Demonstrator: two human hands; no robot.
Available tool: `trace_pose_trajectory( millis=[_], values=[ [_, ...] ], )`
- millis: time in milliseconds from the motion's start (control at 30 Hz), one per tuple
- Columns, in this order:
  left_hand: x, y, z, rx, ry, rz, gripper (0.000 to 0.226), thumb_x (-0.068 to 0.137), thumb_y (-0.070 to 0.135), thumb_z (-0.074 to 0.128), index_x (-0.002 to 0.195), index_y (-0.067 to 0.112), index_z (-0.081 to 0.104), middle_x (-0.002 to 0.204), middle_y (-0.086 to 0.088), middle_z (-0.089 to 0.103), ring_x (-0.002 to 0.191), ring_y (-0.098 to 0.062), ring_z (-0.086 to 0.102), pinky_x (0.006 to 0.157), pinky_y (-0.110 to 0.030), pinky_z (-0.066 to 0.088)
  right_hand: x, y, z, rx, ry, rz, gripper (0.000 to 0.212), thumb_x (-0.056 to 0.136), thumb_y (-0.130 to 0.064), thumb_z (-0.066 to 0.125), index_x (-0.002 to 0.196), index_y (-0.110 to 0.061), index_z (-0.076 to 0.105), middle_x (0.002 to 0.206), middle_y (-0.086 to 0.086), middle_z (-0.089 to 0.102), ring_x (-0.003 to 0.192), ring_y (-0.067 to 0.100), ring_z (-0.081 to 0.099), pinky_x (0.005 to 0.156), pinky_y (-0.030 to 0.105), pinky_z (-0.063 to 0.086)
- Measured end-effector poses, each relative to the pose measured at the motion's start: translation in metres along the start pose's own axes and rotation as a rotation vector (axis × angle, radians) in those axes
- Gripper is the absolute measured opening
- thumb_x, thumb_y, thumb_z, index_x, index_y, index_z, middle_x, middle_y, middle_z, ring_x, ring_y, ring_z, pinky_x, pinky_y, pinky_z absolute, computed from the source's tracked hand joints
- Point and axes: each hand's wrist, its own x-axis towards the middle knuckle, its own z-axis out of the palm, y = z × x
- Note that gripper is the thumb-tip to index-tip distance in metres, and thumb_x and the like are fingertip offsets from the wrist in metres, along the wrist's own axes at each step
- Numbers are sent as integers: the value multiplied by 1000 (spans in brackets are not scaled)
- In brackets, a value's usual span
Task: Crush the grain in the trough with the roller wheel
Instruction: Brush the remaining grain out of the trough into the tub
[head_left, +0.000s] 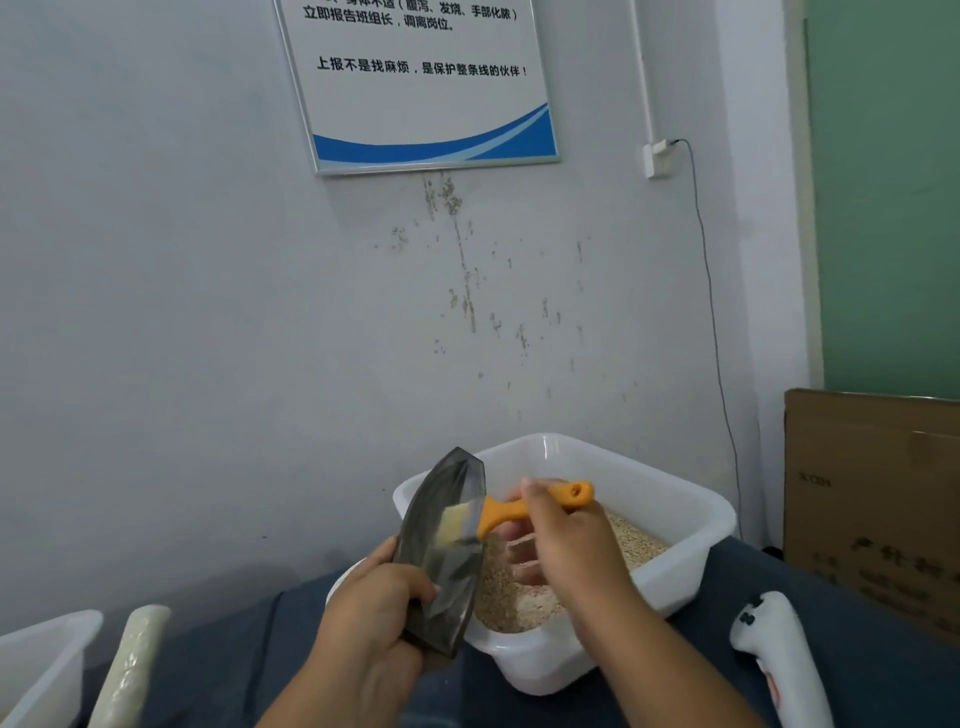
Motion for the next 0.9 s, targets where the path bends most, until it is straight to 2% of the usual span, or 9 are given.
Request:
trace_pose_trajectory(
  millis=[67,133,200,300,400,500,600,767,900],
  values=[
    [0,-4,6,-21,23,16,60,70,-23,33,109,9,65,85,-25,67,58,-36,61,53,-45,52,3,-5,-13,133,-77,84,32,97,-25,50,80,-9,72,65,13,69,56,24,64,54,33,55],
    [2,-7,9,-23,74,55,62,70,-27,34,115,3,63,100,-29,65,75,-42,61,58,-39,51,10,-11,-17,118,-147,156,31,94,-19,48,79,-4,71,62,15,66,49,23,60,47,29,51],
    [-2,-6,13,19,139,69,61,71,-30,38,119,0,62,105,-22,66,78,-34,59,54,-26,48,19,-17,-17,57,-201,194,29,92,-15,47,80,-3,69,60,13,63,45,20,55,43,25,46],
    [-5,-5,15,57,163,60,65,73,-29,45,130,1,57,112,-13,64,82,-19,55,59,-20,39,41,-25,-14,-42,-288,227,27,91,-13,46,81,-2,68,58,11,59,44,18,50,42,21,41],
    [-7,-3,18,80,200,85,60,70,-27,50,121,3,65,98,-8,70,76,-13,59,60,-22,43,60,-26,-9,-169,-405,264,28,92,-17,44,77,-6,66,54,7,55,43,15,47,42,19,38],
    [-4,-8,19,56,210,94,62,70,-27,50,119,5,67,102,-13,71,91,-27,65,86,-37,53,77,-24,-3,-278,-481,306,29,92,-19,45,78,-7,67,54,4,56,43,13,48,42,19,38],
    [0,-10,21,12,220,93,65,68,-28,46,118,6,67,98,-17,71,89,-34,66,78,-38,56,86,-13,11,-265,-508,333,34,99,-22,43,85,-5,68,58,6,61,48,14,56,45,23,47],
    [-2,-8,21,-40,239,126,66,68,-27,45,117,11,68,81,-13,72,71,-32,65,67,-38,55,88,14,27,-122,-376,298,30,98,-22,47,89,-3,68,59,9,64,50,18,62,49,25,52],
    [-8,-11,31,-42,256,135,61,72,-24,44,95,24,72,62,-3,71,72,-36,63,71,-46,54,89,20,18,-111,-29,182,30,98,-18,50,88,1,69,64,14,68,52,26,67,49,35,58]
  ],
)
